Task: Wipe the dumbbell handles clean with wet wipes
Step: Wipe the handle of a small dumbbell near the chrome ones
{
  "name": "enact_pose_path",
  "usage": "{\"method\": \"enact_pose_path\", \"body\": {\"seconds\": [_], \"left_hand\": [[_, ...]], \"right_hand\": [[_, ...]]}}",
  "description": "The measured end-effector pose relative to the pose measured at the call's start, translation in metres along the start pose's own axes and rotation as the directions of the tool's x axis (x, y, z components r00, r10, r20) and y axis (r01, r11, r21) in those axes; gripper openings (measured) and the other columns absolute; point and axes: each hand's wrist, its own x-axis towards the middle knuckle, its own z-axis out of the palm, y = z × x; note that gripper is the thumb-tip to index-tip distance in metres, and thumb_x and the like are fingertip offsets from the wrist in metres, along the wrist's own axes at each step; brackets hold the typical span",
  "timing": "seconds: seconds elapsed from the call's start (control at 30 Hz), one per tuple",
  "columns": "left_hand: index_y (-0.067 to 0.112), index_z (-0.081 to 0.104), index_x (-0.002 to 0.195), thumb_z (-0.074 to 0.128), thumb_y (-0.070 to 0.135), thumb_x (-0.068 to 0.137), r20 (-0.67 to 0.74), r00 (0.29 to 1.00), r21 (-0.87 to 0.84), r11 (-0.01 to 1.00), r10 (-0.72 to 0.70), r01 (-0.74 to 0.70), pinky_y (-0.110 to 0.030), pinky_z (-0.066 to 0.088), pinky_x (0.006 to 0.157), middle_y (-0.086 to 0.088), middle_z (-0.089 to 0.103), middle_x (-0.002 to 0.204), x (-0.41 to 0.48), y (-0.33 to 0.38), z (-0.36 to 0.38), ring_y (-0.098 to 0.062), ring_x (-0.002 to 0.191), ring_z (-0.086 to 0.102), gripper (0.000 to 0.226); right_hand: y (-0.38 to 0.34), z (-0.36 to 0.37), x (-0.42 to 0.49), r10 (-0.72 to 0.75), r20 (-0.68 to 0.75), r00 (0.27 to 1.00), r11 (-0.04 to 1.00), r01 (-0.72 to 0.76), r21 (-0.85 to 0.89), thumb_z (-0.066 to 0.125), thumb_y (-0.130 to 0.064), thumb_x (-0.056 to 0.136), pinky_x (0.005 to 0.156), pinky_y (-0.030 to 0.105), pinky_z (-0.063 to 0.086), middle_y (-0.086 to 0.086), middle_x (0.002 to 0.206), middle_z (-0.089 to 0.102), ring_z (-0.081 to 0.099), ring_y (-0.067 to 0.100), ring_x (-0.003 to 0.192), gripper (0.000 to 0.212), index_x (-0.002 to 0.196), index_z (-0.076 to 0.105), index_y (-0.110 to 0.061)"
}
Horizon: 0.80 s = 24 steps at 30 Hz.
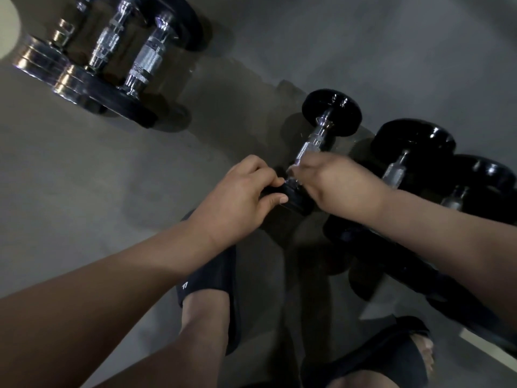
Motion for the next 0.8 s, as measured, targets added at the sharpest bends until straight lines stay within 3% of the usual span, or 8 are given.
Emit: {"method": "enact_pose_path", "body": {"seconds": [0.07, 0.23, 0.33, 0.4, 0.5, 0.6, 0.73, 0.8], "left_hand": [[0.010, 0.071, 0.102, 0.075, 0.030, 0.085, 0.009, 1.000, 0.006, 1.000, 0.009, -0.009, -0.034, 0.052, 0.084, -0.004, 0.057, 0.103, 0.001, 0.001, 0.001, -0.020, 0.090, 0.060, 0.026], [0.016, 0.069, 0.104, 0.067, 0.044, 0.087, 0.028, 1.000, 0.006, 1.000, 0.014, -0.014, -0.042, 0.055, 0.084, 0.000, 0.056, 0.105, 0.001, 0.000, 0.001, -0.024, 0.092, 0.062, 0.033], [0.015, 0.070, 0.105, 0.067, 0.040, 0.087, 0.036, 0.999, 0.017, 1.000, 0.017, -0.018, -0.043, 0.055, 0.082, -0.001, 0.056, 0.107, 0.000, 0.003, 0.000, -0.024, 0.090, 0.062, 0.032], [0.015, 0.069, 0.106, 0.065, 0.042, 0.088, 0.051, 0.998, 0.014, 1.000, 0.025, -0.026, -0.044, 0.055, 0.082, -0.001, 0.055, 0.107, 0.000, 0.004, 0.001, -0.025, 0.090, 0.062, 0.032], [0.016, 0.067, 0.106, 0.061, 0.044, 0.090, 0.060, 0.997, -0.004, 0.999, 0.049, -0.049, -0.045, 0.054, 0.083, -0.001, 0.055, 0.108, 0.001, 0.005, 0.004, -0.026, 0.092, 0.062, 0.033], [0.014, 0.069, 0.106, 0.061, 0.040, 0.090, 0.069, 0.995, 0.008, 0.997, 0.074, -0.075, -0.044, 0.053, 0.087, -0.004, 0.056, 0.108, 0.001, 0.007, 0.005, -0.024, 0.092, 0.062, 0.031], [0.016, 0.070, 0.105, 0.066, 0.035, 0.090, 0.078, 0.992, 0.039, 0.994, 0.096, -0.099, -0.045, 0.053, 0.085, -0.004, 0.056, 0.107, 0.003, 0.008, 0.007, -0.023, 0.088, 0.062, 0.024], [0.017, 0.070, 0.105, 0.069, 0.032, 0.090, 0.075, 0.992, 0.040, 0.994, 0.103, -0.106, -0.044, 0.053, 0.084, -0.003, 0.056, 0.106, 0.004, 0.008, 0.008, -0.024, 0.087, 0.061, 0.021]], "right_hand": [[0.005, -0.008, 0.000, -0.055, 0.057, 0.997, 0.997, 0.057, -0.042, 0.057, -0.008, 0.091, 0.057, 0.041, 0.053, 0.009, 0.087, 0.058, 0.061, 0.033, 0.072, 0.012, 0.095, 0.068, -0.007], [0.027, -0.010, 0.013, 0.199, -0.157, 0.967, 0.976, -0.211, -0.061, 0.044, -0.013, 0.091, 0.061, 0.044, 0.052, 0.016, 0.091, 0.057, 0.059, 0.039, 0.075, 0.025, 0.095, 0.067, -0.002], [0.006, -0.002, 0.001, 0.049, -0.048, 0.998, 0.998, -0.051, -0.033, 0.053, -0.008, 0.091, 0.058, 0.039, 0.051, 0.012, 0.086, 0.058, 0.060, 0.033, 0.072, 0.016, 0.095, 0.069, -0.004], [0.007, -0.006, -0.004, -0.005, 0.013, 1.000, 1.000, 0.006, -0.024, 0.052, -0.011, 0.093, 0.058, 0.036, 0.052, 0.009, 0.090, 0.061, 0.062, 0.030, 0.075, 0.022, 0.103, 0.071, -0.007], [0.028, -0.013, 0.005, 0.183, -0.103, 0.978, 0.981, -0.188, -0.046, 0.050, -0.012, 0.094, 0.063, 0.042, 0.052, 0.015, 0.097, 0.061, 0.062, 0.039, 0.080, 0.024, 0.106, 0.069, -0.006], [0.026, -0.005, 0.007, 0.409, -0.246, 0.879, 0.904, -0.427, -0.024, 0.055, -0.009, 0.094, 0.064, 0.041, 0.052, 0.018, 0.100, 0.060, 0.060, 0.042, 0.079, 0.021, 0.109, 0.069, -0.004], [0.009, 0.004, -0.010, 0.235, -0.144, 0.961, 0.971, -0.228, 0.066, 0.052, -0.012, 0.097, 0.067, 0.040, 0.054, 0.013, 0.103, 0.063, 0.063, 0.037, 0.085, 0.022, 0.110, 0.068, -0.005], [0.021, -0.002, -0.009, 0.204, -0.124, 0.971, 0.979, -0.201, 0.033, 0.055, -0.012, 0.097, 0.067, 0.039, 0.054, 0.014, 0.105, 0.064, 0.064, 0.038, 0.087, 0.026, 0.119, 0.069, -0.007]]}}
